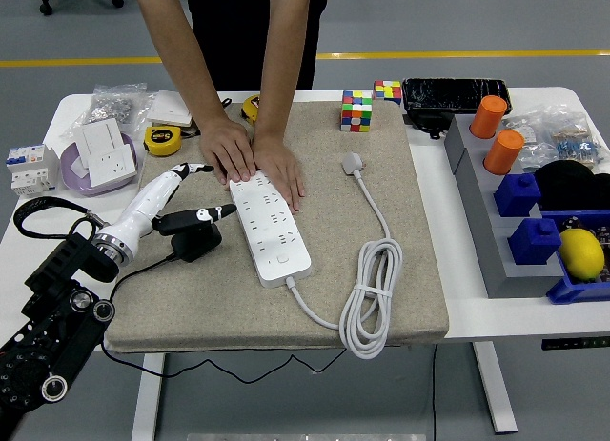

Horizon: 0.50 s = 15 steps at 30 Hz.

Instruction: Pick up the plug,place it near the board,insert it into the board,press the button

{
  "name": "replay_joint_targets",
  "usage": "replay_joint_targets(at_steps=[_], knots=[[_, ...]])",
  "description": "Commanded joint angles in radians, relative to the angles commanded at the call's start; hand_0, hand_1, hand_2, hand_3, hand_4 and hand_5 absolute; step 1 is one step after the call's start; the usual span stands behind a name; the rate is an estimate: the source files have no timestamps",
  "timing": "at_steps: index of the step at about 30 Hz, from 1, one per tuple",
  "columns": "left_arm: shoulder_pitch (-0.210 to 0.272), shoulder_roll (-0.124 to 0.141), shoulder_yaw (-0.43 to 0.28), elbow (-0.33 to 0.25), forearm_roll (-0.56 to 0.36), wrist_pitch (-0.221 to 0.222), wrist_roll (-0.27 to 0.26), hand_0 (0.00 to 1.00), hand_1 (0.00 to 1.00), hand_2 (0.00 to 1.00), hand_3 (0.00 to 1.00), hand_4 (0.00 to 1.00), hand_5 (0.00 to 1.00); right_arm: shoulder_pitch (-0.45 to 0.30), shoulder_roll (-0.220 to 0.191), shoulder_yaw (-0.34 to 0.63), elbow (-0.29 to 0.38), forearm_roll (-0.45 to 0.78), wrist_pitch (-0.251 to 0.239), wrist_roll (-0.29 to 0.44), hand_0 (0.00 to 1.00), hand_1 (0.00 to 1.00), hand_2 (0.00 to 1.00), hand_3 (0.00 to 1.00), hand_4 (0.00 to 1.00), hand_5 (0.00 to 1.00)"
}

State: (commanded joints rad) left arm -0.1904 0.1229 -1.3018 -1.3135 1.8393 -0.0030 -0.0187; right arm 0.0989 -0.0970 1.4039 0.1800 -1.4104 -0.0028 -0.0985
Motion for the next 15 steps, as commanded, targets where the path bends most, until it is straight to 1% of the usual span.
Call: replay_joint_targets(at_steps=[1, 2, 3, 5, 7, 8, 10, 13, 14, 15], knots=[[0.007, -0.007, -0.004, -0.01, -0.039, 0.01, -0.01, 0.927, 0.998, 0.927, 0.902, 0.998, 0.998, 0.0, 0.0, 0.001, 0.0, 0.0, 0.0, 0.0, 0.867, 0.723, 0.716, 0.703, 0.998, 0.669], [0.016, -0.016, -0.008, -0.022, -0.083, 0.021, -0.023, 0.893, 0.952, 0.904, 0.89, 0.998, 0.998, -0.001, 0.001, 0.001, 0.0, -0.001, 0.0, 0.0, 0.867, 0.724, 0.717, 0.702, 0.998, 0.669], [0.021, -0.022, -0.009, -0.028, -0.107, 0.027, -0.03, 0.893, 0.952, 0.904, 0.89, 0.998, 0.998, -0.001, 0.001, 0.001, 0.0, -0.001, 0.0, 0.0, 0.867, 0.724, 0.717, 0.702, 0.998, 0.669], [0.042, -0.046, -0.015, -0.05, -0.192, 0.05, -0.063, 0.893, 0.952, 0.904, 0.89, 0.998, 0.998, -0.003, 0.003, 0.002, 0.0, -0.001, 0.0, 0.0, 0.867, 0.724, 0.717, 0.702, 0.998, 0.669], [0.055, -0.062, -0.022, -0.061, -0.276, 0.058, -0.086, 0.893, 0.952, 0.904, 0.89, 0.998, 0.998, -0.004, 0.004, 0.002, 0.0, -0.002, 0.0, 0.0, 0.867, 0.724, 0.717, 0.702, 0.998, 0.669], [0.063, -0.069, -0.027, -0.064, -0.315, 0.058, -0.095, 0.865, 0.923, 0.898, 0.884, 0.998, 0.998, -0.005, 0.004, 0.002, 0.0, -0.002, 0.0, 0.001, 0.867, 0.724, 0.716, 0.702, 0.998, 0.668], [0.08, -0.08, -0.042, -0.065, -0.406, 0.056, -0.105, 0.865, 0.923, 0.898, 0.884, 0.998, 0.998, -0.005, 0.005, 0.001, 0.0, 0.0, 0.0, 0.001, 0.867, 0.724, 0.716, 0.702, 0.998, 0.668], [0.099, -0.086, -0.065, -0.055, -0.53, 0.06, -0.111, 0.865, 0.923, 0.898, 0.884, 0.998, 0.998, -0.005, 0.005, 0.002, 0.0, 0.0, 0.0, 0.001, 0.867, 0.724, 0.716, 0.702, 0.998, 0.668], [0.103, -0.087, -0.07, -0.052, -0.574, 0.061, -0.112, 0.928, 0.943, 0.918, 0.891, 0.998, 0.998, -0.005, 0.005, 0.002, 0.0, 0.0, 0.0, 0.001, 0.866, 0.724, 0.716, 0.702, 0.998, 0.669], [0.115, -0.092, -0.085, -0.044, -0.613, 0.063, -0.113, 0.928, 0.943, 0.918, 0.891, 0.998, 0.998, -0.004, 0.006, 0.005, 0.0, -0.003, 0.0, 0.001, 0.866, 0.724, 0.716, 0.702, 0.998, 0.669]])
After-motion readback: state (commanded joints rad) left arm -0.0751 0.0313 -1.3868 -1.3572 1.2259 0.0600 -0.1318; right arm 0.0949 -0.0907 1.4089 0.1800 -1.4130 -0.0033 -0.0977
